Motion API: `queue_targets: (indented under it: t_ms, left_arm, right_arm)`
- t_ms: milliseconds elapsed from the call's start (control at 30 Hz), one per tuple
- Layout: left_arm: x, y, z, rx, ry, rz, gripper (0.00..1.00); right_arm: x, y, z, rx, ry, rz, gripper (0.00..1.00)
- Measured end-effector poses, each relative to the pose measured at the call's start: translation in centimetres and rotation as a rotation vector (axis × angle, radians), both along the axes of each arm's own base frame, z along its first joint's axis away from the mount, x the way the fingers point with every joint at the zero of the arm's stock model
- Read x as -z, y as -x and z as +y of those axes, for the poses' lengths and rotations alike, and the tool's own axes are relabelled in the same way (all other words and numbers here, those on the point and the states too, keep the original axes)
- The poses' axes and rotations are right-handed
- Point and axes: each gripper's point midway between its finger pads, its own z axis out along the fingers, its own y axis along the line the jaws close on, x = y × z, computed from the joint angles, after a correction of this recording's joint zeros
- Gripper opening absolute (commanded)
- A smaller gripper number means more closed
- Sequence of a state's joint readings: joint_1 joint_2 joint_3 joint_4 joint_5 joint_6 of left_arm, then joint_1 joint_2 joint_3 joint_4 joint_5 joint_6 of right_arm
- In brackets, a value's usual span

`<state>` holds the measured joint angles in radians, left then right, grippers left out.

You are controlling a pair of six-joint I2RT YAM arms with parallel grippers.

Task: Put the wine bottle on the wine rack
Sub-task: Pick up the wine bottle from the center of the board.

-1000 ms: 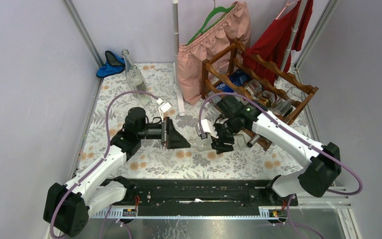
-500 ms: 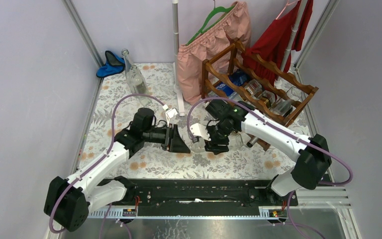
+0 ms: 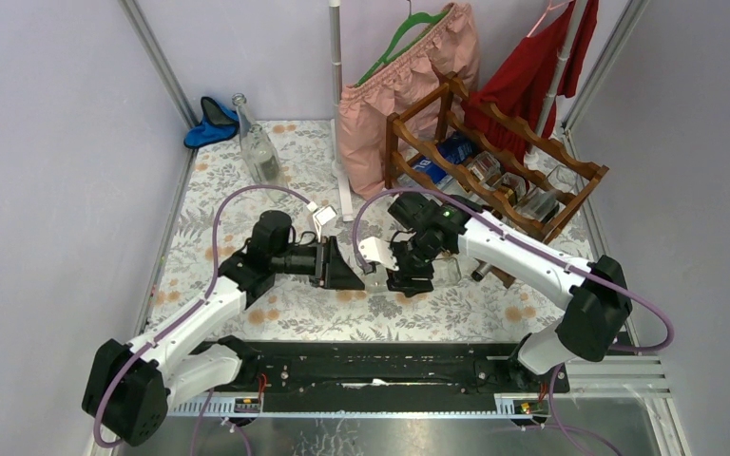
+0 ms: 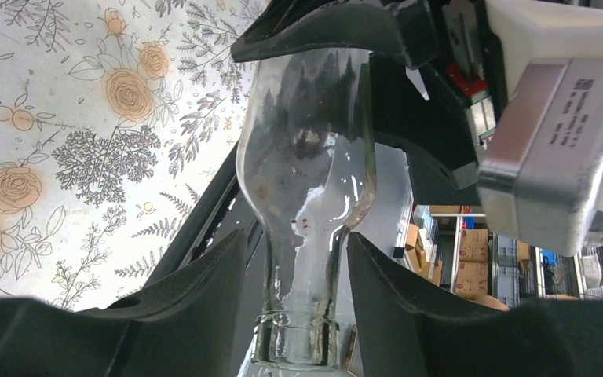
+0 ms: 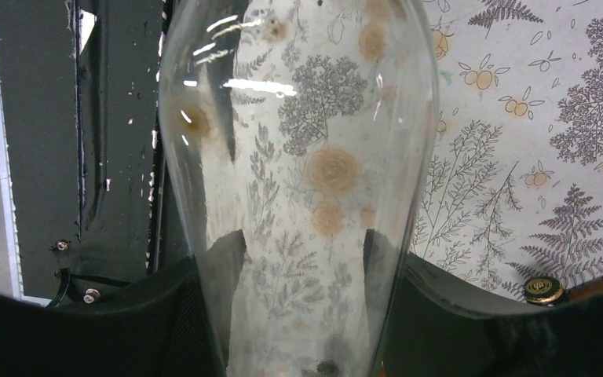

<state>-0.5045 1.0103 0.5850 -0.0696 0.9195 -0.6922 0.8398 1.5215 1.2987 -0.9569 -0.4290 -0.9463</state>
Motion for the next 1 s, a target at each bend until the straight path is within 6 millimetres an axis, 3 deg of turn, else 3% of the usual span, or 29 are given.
queue_targets:
  t_ms: [200, 400, 467, 600, 767, 1000]
  left_arm:
    - [-0.56, -0.23, -0.32, -0.001, 0.029, 0.002, 0.46]
    - [-0.69, 0.2, -0.4, 0.025, 0.048, 0.01, 0.11]
    - [-0.64, 0.19, -0.4, 0.025, 0.047, 0.011, 0.05]
    - [-0.59, 0.22, -0.39, 0.028, 0.046, 0.009, 0.08]
    - [-0.27, 0.26, -0.45, 0.045, 0.044, 0.012, 0.25]
    - [-0.02, 0.44, -0.56, 0.076, 0.048, 0.012, 0.28]
  right_arm:
    - [0.01, 0.11, 0.08, -0.004, 0.002, -0.002, 0.0]
    - [0.12, 0.17, -0.22, -0.013, 0.015, -0.005, 0.0]
    - [0.14, 0.13, -0.25, -0.013, 0.018, -0.009, 0.0]
    - [0.15, 0.14, -0.25, -0.013, 0.02, -0.01, 0.0]
    - [0.2, 0.2, -0.44, -0.009, 0.03, -0.008, 0.0]
    - [0.28, 0.37, -0.64, -0.007, 0.04, -0.002, 0.0]
